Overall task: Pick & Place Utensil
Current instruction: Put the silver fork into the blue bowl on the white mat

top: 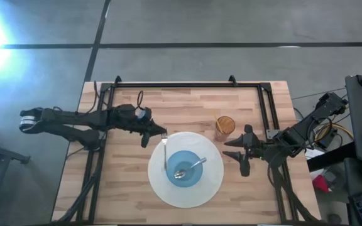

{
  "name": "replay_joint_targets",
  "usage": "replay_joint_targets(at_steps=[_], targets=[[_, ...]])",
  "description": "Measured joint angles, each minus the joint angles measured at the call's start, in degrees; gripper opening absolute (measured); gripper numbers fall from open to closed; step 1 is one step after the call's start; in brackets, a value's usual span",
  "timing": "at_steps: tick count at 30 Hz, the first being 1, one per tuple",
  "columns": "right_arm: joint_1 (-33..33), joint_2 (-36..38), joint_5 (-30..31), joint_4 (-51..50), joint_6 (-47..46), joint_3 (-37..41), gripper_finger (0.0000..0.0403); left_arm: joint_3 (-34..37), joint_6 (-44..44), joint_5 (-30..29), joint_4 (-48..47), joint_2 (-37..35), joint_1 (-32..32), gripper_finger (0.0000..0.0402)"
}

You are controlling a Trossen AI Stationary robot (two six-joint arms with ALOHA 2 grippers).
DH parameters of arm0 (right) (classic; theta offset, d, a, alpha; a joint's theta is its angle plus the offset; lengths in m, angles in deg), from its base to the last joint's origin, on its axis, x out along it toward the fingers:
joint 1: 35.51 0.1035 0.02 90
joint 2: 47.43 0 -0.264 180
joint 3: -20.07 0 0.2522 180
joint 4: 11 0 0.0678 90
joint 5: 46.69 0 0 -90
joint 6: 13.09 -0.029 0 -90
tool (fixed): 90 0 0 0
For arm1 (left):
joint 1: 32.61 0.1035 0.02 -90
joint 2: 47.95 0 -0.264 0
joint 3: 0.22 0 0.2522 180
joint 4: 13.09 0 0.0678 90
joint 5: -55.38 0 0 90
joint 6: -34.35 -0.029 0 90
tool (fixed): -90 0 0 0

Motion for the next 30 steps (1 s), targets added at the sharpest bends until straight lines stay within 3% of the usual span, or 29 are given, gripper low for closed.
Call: replay_joint_targets(at_steps=[9, 24, 30], targets=[[0.13, -4.98, -2.53, 1.09, -3.39, 0.00, 0.0166, 3.59, -7.26, -16.01, 20.65, 0.15, -8.55, 0.0000], [0.13, -14.29, -4.15, 7.04, -3.00, 0.00, 0.0166, 17.31, -11.14, -25.05, 50.69, 0.37, -15.17, 0.0000], [0.13, -17.94, -4.10, 12.38, -2.01, 0.00, 0.0166, 18.99, -14.72, -28.88, 57.82, 1.91, -16.90, 0.0000]])
